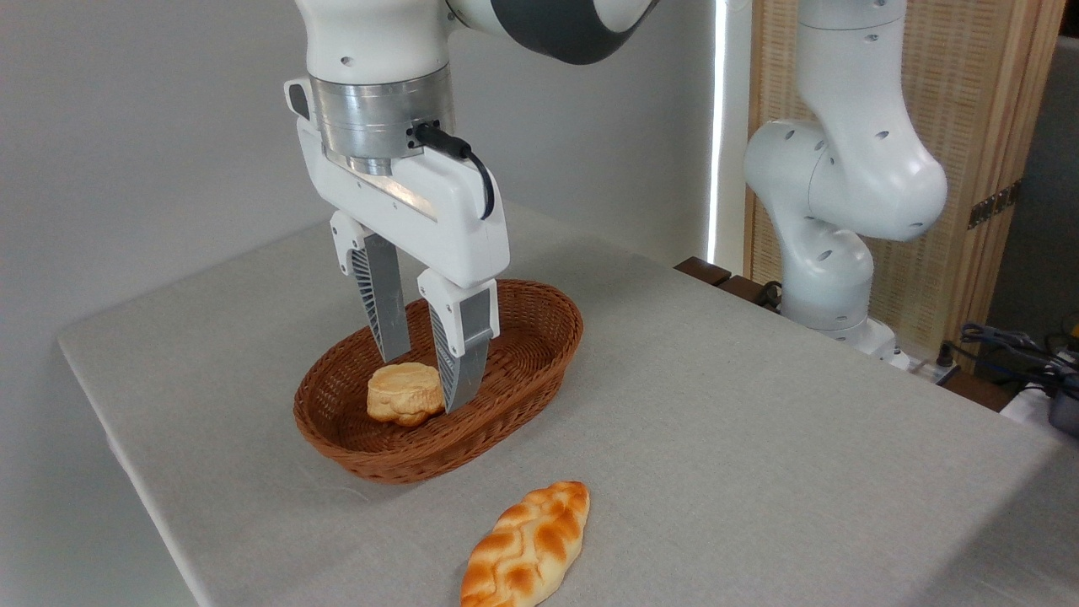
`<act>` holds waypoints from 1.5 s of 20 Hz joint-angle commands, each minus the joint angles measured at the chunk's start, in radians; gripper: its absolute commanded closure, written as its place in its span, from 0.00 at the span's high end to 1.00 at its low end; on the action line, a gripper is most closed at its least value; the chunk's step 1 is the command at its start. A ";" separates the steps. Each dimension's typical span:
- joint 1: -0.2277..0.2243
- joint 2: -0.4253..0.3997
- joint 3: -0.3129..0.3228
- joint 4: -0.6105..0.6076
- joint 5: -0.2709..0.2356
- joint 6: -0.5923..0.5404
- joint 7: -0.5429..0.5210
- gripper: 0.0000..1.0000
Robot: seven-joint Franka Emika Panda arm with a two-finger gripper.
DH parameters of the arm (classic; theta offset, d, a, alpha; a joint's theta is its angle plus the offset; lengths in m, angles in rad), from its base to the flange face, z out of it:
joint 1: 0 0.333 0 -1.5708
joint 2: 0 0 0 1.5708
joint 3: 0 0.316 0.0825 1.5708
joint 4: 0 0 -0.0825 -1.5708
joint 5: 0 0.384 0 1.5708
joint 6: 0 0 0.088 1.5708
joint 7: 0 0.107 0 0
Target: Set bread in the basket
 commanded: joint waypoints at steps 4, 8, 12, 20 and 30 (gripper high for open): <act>-0.001 -0.013 0.014 0.007 -0.019 -0.039 -0.007 1.00; -0.001 -0.013 0.013 0.005 -0.019 -0.041 -0.007 1.00; -0.001 -0.013 0.013 0.005 -0.019 -0.042 -0.007 1.00; -0.001 -0.013 0.016 0.007 -0.018 -0.042 -0.004 1.00; 0.004 0.008 0.037 -0.001 -0.010 -0.049 0.045 1.00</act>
